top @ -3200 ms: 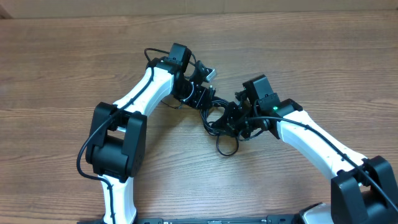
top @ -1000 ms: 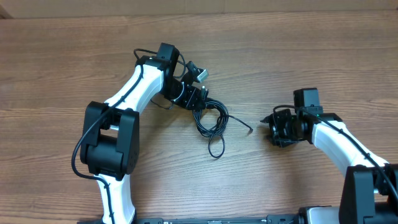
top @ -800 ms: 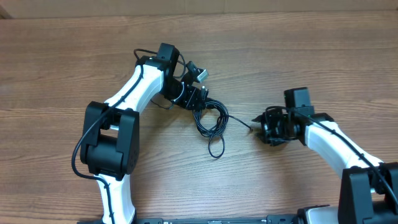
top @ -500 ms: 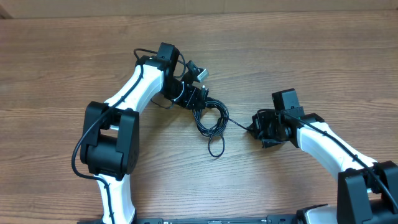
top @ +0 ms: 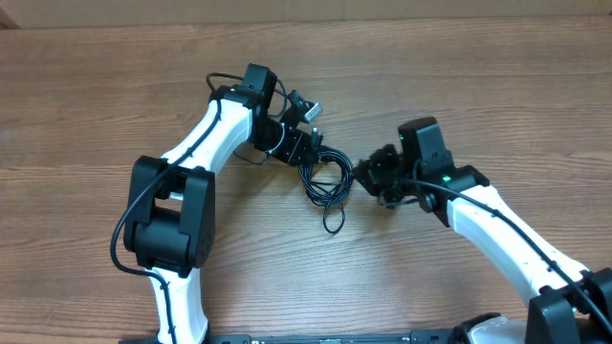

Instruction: Untangle cables

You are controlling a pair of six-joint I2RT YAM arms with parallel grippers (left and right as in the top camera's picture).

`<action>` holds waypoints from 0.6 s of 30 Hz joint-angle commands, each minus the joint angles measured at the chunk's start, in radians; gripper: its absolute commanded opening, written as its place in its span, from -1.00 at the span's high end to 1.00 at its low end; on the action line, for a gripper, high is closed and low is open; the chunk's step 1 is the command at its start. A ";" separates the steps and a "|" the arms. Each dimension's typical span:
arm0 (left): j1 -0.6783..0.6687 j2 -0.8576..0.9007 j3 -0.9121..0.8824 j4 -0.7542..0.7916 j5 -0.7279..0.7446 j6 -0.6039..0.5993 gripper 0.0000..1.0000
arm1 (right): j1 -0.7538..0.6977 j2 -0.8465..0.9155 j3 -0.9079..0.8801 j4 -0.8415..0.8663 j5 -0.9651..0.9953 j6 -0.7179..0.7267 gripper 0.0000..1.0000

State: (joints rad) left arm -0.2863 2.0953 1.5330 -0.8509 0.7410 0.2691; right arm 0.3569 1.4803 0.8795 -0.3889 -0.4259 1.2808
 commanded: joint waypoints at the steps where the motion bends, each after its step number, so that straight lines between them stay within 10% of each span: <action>1: -0.010 -0.023 0.026 0.003 0.037 -0.001 0.92 | 0.024 -0.020 0.026 0.013 -0.131 0.002 0.93; 18: -0.023 -0.023 0.026 0.006 0.048 0.001 0.91 | 0.171 0.148 0.024 0.071 -0.117 0.163 0.93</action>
State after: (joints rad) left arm -0.3012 2.0953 1.5330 -0.8448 0.7406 0.2691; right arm 0.5270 1.5883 0.8886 -0.3511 -0.5358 1.4292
